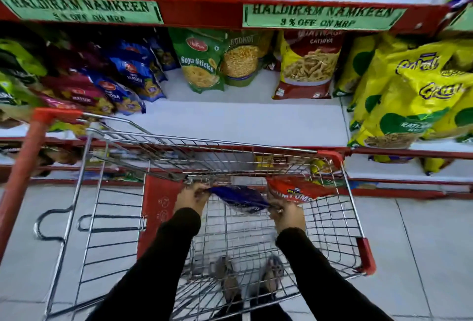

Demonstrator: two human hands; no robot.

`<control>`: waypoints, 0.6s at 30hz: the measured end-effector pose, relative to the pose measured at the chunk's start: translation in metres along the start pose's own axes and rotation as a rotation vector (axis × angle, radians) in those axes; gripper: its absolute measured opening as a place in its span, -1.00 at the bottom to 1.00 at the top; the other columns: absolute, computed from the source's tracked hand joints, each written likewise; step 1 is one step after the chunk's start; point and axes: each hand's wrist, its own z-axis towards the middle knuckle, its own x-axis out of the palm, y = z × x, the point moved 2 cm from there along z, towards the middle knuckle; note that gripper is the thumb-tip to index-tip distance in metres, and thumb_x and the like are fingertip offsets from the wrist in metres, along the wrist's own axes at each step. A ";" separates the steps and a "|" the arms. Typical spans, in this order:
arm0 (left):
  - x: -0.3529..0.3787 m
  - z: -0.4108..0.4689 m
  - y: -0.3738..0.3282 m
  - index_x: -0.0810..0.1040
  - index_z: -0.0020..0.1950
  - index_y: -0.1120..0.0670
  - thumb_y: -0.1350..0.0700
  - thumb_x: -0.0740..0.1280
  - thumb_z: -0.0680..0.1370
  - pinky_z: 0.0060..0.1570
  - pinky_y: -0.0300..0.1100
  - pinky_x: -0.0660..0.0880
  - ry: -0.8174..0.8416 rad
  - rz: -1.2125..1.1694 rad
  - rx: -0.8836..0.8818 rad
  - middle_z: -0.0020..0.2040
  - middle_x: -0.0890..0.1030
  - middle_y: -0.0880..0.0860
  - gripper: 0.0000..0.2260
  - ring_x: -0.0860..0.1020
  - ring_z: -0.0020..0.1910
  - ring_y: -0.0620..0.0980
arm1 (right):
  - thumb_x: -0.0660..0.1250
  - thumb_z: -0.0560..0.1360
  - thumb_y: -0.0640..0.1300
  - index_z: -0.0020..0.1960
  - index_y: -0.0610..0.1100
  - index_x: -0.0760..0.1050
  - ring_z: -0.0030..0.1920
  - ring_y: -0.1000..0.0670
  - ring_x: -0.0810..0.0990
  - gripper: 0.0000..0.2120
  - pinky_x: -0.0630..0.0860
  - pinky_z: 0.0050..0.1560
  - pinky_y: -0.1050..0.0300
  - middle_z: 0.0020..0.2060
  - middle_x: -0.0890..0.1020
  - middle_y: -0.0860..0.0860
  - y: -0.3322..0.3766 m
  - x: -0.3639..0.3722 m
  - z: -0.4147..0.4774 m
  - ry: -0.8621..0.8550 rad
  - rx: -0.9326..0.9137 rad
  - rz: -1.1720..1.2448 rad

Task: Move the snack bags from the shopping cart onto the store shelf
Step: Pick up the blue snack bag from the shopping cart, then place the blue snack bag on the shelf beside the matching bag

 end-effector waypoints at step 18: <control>-0.091 -0.099 -0.077 0.45 0.07 0.06 0.19 0.30 0.56 -0.01 -0.44 0.46 -0.335 -0.898 0.207 -0.06 0.55 0.01 -0.89 0.53 -0.18 -0.41 | 0.44 0.43 -0.06 -0.12 0.00 0.54 -0.10 0.03 0.65 -0.91 0.58 -0.03 0.23 -0.16 0.67 -0.03 0.086 -0.107 -0.090 -0.166 -0.469 0.498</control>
